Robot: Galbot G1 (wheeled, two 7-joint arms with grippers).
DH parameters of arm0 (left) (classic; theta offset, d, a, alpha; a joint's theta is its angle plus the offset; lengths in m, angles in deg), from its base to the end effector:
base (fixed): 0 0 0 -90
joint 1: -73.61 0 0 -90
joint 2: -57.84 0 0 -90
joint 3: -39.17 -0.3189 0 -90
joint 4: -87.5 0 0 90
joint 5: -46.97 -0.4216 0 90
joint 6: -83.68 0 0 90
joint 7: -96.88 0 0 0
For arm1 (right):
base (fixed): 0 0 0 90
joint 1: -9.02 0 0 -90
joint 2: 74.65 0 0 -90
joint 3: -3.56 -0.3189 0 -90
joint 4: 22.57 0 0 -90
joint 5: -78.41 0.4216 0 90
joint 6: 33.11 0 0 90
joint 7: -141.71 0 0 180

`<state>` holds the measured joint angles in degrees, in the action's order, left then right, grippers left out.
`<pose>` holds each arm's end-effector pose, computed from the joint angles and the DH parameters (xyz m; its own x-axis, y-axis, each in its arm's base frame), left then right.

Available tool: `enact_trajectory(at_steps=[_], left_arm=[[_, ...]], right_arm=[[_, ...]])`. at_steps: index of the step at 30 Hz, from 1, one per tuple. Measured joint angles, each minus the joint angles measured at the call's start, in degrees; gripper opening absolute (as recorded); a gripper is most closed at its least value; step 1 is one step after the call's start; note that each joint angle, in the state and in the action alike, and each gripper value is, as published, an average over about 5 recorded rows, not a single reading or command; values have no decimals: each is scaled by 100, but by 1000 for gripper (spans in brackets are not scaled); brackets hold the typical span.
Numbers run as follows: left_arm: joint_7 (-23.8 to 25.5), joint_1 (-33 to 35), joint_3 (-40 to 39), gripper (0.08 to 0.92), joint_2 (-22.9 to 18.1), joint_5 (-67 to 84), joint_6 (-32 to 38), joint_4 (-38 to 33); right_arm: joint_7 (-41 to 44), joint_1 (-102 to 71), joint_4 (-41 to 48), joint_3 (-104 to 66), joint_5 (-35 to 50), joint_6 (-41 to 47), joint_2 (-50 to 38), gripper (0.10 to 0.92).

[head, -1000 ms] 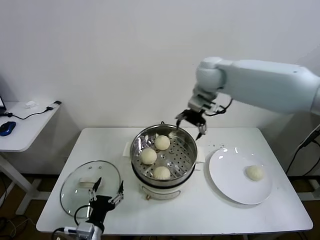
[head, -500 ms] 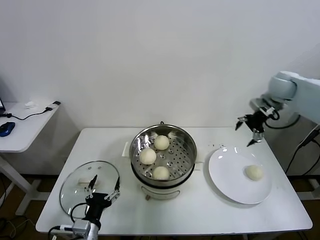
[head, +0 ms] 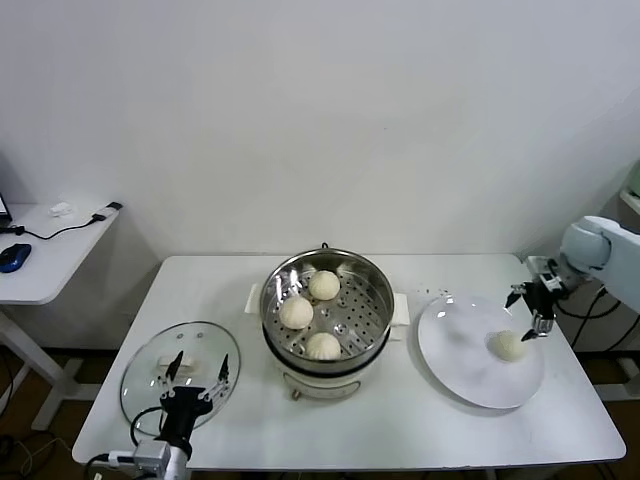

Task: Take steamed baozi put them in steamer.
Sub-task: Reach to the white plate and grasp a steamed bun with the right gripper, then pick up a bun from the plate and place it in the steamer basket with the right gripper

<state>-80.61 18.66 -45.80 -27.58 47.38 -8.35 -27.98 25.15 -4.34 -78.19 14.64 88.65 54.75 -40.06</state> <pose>0.2332 0.0442 -0.3278 -0.9799 -0.0046 0.1994 0.0157 0.9949 0.0998 0.5657 -0.2647 -0.2031 -0.0724 -0.0764 0.9944 -0.9974 0.0022 -0.0724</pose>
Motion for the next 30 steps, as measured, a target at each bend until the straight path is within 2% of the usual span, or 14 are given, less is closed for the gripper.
enact_trajectory(at_steps=[16,19,25,30], left_arm=[[17,25,-13,823,-23,-15,3,-1],[19,33,-12,823,-25,-27,3,-15],[17,54,-9,823,-23,-40,3,-32],[17,81,-26,823,-22,-70,3,-51]], right_arm=[[-387,-958,177,-804,-533,357,122,819],[-419,-1016,173,-885,-595,381,110,779],[-426,-1092,109,-1000,-625,400,58,650],[-403,-1117,24,-1069,-658,372,33,629]])
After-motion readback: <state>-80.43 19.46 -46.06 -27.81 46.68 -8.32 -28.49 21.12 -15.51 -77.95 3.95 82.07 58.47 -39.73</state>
